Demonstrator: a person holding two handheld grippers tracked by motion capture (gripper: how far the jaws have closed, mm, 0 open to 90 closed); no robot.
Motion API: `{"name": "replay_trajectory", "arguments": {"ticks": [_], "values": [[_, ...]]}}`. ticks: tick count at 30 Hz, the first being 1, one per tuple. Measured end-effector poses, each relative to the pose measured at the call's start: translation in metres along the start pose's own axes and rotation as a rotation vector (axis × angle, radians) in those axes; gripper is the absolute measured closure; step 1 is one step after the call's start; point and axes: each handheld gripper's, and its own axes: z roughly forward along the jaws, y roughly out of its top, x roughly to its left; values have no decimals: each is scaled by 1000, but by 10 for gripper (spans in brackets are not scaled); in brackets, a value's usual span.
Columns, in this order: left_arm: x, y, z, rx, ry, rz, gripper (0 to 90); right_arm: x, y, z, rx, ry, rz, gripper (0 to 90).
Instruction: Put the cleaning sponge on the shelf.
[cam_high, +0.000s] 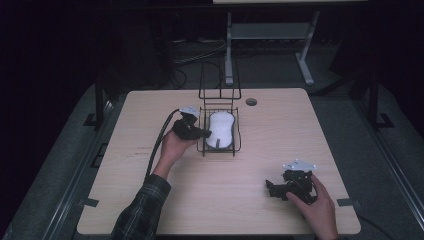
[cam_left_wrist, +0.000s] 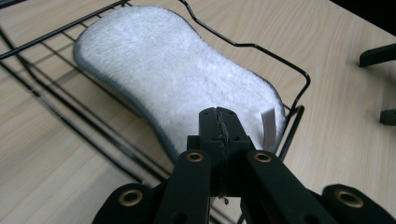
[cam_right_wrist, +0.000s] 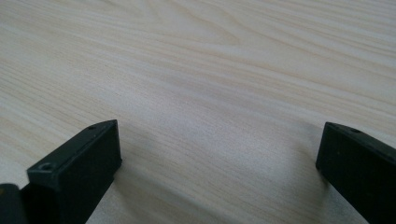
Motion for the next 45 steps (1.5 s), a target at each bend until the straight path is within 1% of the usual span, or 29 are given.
{"name": "replay_trajectory", "arguments": {"ticks": [3,5,6,8,12,13,16,17,19,21,24,27,29,33,37,40,42,45], "values": [[0,-3,-12,-1,12,6,896,0,0,0,0,0,0,0],[0,-4,-17,-6,12,-2,879,0,0,0,0,0,0,0],[0,-6,-20,-6,12,-10,852,0,0,0,0,0,0,0],[0,-9,-26,-10,26,-5,805,0,0,0,0,0,0,0],[3,-16,-35,-7,61,-15,683,0,0,0,0,0,0,0],[3,-18,-37,-9,67,-25,649,0,0,0,0,0,0,0],[4,-23,-43,-5,89,-16,552,0,0,0,-1,0,0,0],[3,-25,-45,-8,94,-20,517,0,0,0,0,0,1,0],[3,-29,-48,6,113,-18,442,0,0,0,0,0,0,0],[2,-33,-52,-3,119,-14,390,0,0,0,-1,0,0,0],[1,-39,-56,-5,131,-26,318,0,0,0,-1,0,1,0],[0,-45,-61,-3,153,-37,252,0,0,0,-1,0,0,0],[-2,-48,-64,4,169,-35,207,0,0,0,-1,0,0,0],[-8,-54,-73,2,196,-21,140,0,0,0,0,0,0,0],[-15,-64,-84,6,220,-18,132,0,0,0,0,0,0,0],[-21,-76,-91,-3,234,-16,132,0,0,0,0,0,0,0],[-25,-84,-96,2,240,-16,132,0,0,0,0,0,0,0],[-29,-92,-102,8,252,-17,132,0,0,0,0,0,0,0]]}}
